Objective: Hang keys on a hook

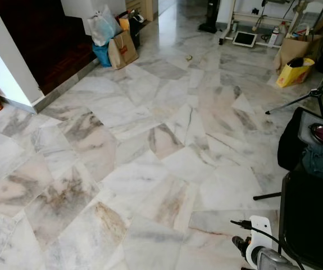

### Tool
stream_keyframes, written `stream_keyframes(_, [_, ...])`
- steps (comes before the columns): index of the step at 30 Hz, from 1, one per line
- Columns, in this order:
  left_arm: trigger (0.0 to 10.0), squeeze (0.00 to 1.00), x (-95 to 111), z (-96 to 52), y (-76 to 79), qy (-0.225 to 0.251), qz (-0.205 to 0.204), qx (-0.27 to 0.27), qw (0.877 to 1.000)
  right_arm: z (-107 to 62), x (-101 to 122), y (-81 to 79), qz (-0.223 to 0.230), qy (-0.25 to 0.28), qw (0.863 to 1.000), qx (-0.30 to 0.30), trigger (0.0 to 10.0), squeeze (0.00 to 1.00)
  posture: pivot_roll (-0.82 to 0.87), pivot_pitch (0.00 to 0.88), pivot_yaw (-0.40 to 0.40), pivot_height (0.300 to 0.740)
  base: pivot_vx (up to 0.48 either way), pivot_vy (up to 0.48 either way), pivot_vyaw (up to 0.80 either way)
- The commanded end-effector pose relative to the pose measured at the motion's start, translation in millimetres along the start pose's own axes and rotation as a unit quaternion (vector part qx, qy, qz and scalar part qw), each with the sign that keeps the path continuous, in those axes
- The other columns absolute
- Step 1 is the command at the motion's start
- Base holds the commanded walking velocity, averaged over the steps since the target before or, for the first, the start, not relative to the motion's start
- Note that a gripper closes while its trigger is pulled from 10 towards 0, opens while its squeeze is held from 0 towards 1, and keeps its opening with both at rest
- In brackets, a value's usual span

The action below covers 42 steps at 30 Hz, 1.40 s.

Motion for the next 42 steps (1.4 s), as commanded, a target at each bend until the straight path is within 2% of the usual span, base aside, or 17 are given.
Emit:
stream_keyframes(1, [10.0, 0.0, -4, -0.2, 1.3, -0.009, 0.006, 0.0, 1.0, -0.1, 1, 1.0, -0.004, 0.002, 1.0, -0.003, 10.0, 0.0, 0.13, 0.0, -0.025, 0.74, 0.0, 0.0, 0.0])
stream_keyframes(8, [10.0, 0.0, 17, 4.3, 7.9, 0.008, 0.026, -0.001, 1.0, 1.8, 17, -5.0, 0.004, 0.026, 1.0, -0.011, 10.0, 0.0, 0.16, 0.0, -0.019, 0.74, 0.0, 0.0, 0.0])
stream_keyframes(13, [10.0, 0.0, 21, 4.8, 8.0, 0.012, 0.033, 0.0, 0.999, 2.2, 19, -7.2, 0.007, 0.03, 0.999, -0.011, 10.0, 0.0, 0.16, 0.0, -0.015, 0.74, 0.0, 0.0, 0.0])
stream_keyframes(19, [10.0, 0.0, 30, 5.1, 5.2, 0.034, 0.06, 0.019, 0.997, 3.7, 19, -15.0, 0.012, 0.036, 0.999, -0.004, 10.0, 0.0, 0.17, 0.0, -0.002, 0.74, 0.0, 0.0, 0.0])
stream_keyframes(25, [10.0, 0.0, 25, 3.6, 1.8, 0.044, 0.037, 0.043, 0.997, 3.7, 12, -15.7, 0.023, 0.04, 0.999, -0.005, 10.0, 0.0, 0.17, 0.0, -0.013, 0.74, 0.0, 0.0, 0.0])
stream_keyframes(26, [10.0, 0.0, 22, 2.6, 0.2, 0.048, 0.052, 0.055, 0.996, 3.1, 9, -14.2, 0.014, 0.044, 0.999, -0.004, 10.0, 0.0, 0.17, 0.0, -0.02, 0.74, 0.0, 0.0, 0.0])
stream_keyframes(29, [10.0, 0.0, 15, 1.2, -0.2, 0.05, 0.036, 0.063, 0.996, 1.8, 4, -9.0, 0.0, 0.05, 0.999, -0.016, 10.0, 0.0, 0.18, 0.0, -0.027, 0.74, 0.0, 0.0, 0.0])
stream_keyframes(35, [10.0, 0.0, 9, -3.0, -0.1, 0.085, 0.028, 0.07, 0.994, -2.2, -4, 1.3, 0.032, 0.086, 0.995, -0.044, 10.0, 0.0, 0.18, 0.0, -0.013, 0.74, 0.0, 0.0, 0.0])
stream_keyframes(36, [10.0, 0.0, 96, -3.4, 15.0, 0.232, 0.046, 0.07, 0.969, -3.3, -7, 3.1, 0.033, 0.09, 0.995, -0.042, 10.0, 0.0, 0.19, 0.0, -0.014, 0.74, 0.0, 0.0, 0.0])
stream_keyframes(37, [10.0, 0.0, 122, -8.0, 17.3, 0.277, 0.057, 0.072, 0.957, -3.8, -9, 3.2, 0.031, 0.092, 0.995, -0.039, 10.0, 0.0, 0.19, 0.0, -0.014, 0.74, 0.0, 0.0, 0.0])
stream_keyframes(38, [10.0, 0.0, 122, -8.0, 17.3, 0.277, 0.057, 0.072, 0.957, -3.8, -9, 3.2, 0.031, 0.092, 0.995, -0.039, 10.0, 0.0, 0.19, 0.0, -0.014, 0.74, 0.0, 0.0, 0.0])
stream_keyframes(39, [10.0, 0.0, 134, -12.8, 13.0, 0.308, 0.068, 0.083, 0.945, -4.6, -12, 3.1, 0.034, 0.098, 0.994, -0.033, 10.0, 0.0, 0.18, 0.0, -0.011, 0.74, 0.0, 0.0, 0.0])
stream_keyframes(41, [10.0, 0.0, 131, -14.8, 5.5, 0.316, 0.062, 0.094, 0.942, -5.5, -14, 3.1, 0.032, 0.106, 0.993, -0.033, 10.0, 0.0, 0.19, 0.0, -0.011, 0.74, 0.0, 0.0, 0.0])
stream_keyframes(42, [10.0, 0.0, 132, -18.3, -1.7, 0.331, 0.058, 0.101, 0.936, -6.5, -15, 2.7, 0.034, 0.118, 0.992, -0.035, 10.0, 0.0, 0.19, 0.0, -0.009, 0.74, 0.0, 0.0, 0.0])
Point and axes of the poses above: a point about 5 cm out from each wrist's last joint towards the gripper, its own z axis pointing out of the wrist towards the gripper, its own x axis along the axis of the wrist's last joint, y = z × x, the point moved 1 cm from there along z, pointing out of the wrist towards the gripper, and after that the axes turned 2 degrees about z, right-handed, at the moved point
